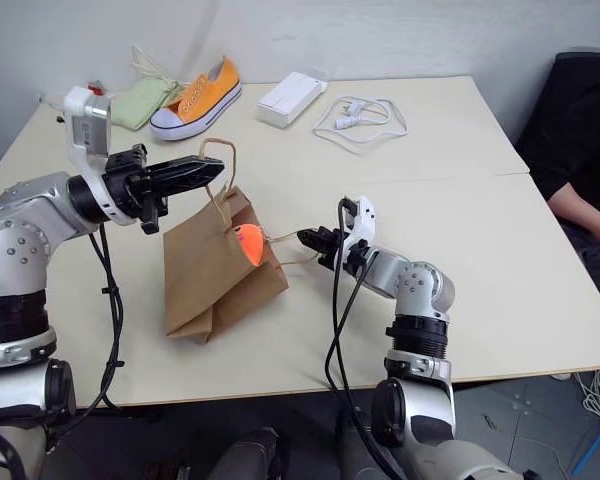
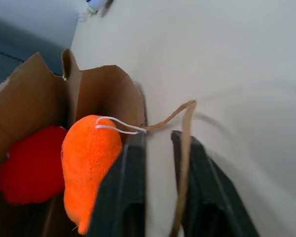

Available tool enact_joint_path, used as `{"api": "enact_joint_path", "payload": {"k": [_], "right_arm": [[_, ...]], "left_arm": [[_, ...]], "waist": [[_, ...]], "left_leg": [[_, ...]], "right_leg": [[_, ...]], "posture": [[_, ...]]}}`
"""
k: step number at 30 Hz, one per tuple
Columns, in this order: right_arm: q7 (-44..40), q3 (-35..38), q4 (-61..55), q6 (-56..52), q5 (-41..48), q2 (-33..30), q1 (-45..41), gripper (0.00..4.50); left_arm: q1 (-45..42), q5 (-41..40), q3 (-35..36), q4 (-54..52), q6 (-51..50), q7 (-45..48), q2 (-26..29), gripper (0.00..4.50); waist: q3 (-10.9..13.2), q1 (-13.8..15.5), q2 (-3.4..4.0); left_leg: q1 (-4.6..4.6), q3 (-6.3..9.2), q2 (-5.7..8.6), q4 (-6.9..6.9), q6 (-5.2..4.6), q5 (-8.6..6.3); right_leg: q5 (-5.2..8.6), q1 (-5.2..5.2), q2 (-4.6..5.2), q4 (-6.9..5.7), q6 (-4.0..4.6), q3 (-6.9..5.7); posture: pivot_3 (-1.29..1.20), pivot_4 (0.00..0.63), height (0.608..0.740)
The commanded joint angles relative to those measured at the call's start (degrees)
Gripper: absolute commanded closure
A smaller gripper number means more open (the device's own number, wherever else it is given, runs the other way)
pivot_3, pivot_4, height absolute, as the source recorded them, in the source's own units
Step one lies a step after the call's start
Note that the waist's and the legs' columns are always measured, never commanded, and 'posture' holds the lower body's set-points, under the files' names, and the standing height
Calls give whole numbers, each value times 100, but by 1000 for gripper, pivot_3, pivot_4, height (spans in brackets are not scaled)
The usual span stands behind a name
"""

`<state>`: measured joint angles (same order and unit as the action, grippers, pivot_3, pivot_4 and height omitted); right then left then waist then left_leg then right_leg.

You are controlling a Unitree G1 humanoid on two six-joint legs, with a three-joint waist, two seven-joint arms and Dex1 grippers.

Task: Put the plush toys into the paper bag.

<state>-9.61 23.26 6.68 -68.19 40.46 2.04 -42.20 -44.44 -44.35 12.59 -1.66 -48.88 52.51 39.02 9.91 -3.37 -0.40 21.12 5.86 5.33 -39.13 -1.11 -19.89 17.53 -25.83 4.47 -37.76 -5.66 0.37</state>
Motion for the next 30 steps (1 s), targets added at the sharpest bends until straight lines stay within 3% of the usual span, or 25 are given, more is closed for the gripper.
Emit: {"api": "enact_joint_path", "payload": {"k": [1, 7, 12, 15, 18, 22, 24, 26, 30], "right_arm": [[-55, 242, -1091, -280, 587, -374, 125, 4486], [293, 1173, -2334, -674, 1897, -1317, -201, 4486], [292, 1132, -3142, -602, 2578, -2401, -497, 4486], [-7, 120, -3868, 26, 1639, -3053, 57, 4486], [-56, -566, -4061, 841, 804, -3161, 611, 4486], [-133, -1593, -4085, 1954, -699, -3550, 1454, 4486], [-170, -1687, -4064, 2240, -916, -3504, 1689, 4486], [-220, -1556, -4199, 2266, -761, -3363, 1798, 4058], [-344, -1038, -4493, 2171, -112, -3188, 1756, 2811]], "left_arm": [[-175, -40, 30, -83, 154, -35, -73, 4500], [-638, 166, -168, 77, 564, -99, -386, 4500], [-1104, 615, -455, 612, 1197, -141, -816, 4500], [-1122, 1198, -885, 1147, 1938, -73, -1232, 4500], [-1048, 1552, -1130, 1589, 2427, 77, -1464, 4500], [-939, 1623, -1185, 1805, 2545, 162, -1679, 4500], [-857, 1526, -1157, 1734, 2399, 251, -1686, 4500], [-775, 1409, -1097, 1591, 2212, 337, -1619, 4500], [-664, 1065, -828, 1249, 1694, 433, -1373, 3579]], "waist": [[1, 44, 1], [1, 160, 1], [3, 181, 4], [0, 186, -1], [-1, 171, -5], [-1, 191, -5], [-1, 192, -5], [-1, 189, -5], [-1, 181, -5]], "left_leg": [[1, 1, 1, 0, 0, 0], [7, 4, 5, -6, -2, -1], [5, 2, 3, -2, -2, 0], [5, 1, 2, 2, -3, -1], [3, -6, 2, 0, -4, -1], [8, -10, 4, -1, -4, -1], [9, -8, 5, -2, -5, -1], [10, -8, 5, -4, -5, -1], [8, -7, 1, -5, -5, -1]], "right_leg": [[0, 0, 1, 1, 0, -1], [0, 4, 4, 8, 0, -2], [0, 4, 3, 9, 0, -2], [0, 7, 3, 16, -1, -3], [0, 11, 2, 15, -1, 3], [0, 1, 3, 7, -1, 6], [0, 1, 3, 11, -1, 5], [0, 1, 3, 11, -1, 5], [0, 1, 0, 9, -1, 5]], "posture": [[0, 150, 740], [0, 150, 740], [0, 150, 740], [0, 150, 740], [0, 150, 740], [0, 150, 740], [0, 150, 740], [0, 150, 740], [0, 150, 740]]}}
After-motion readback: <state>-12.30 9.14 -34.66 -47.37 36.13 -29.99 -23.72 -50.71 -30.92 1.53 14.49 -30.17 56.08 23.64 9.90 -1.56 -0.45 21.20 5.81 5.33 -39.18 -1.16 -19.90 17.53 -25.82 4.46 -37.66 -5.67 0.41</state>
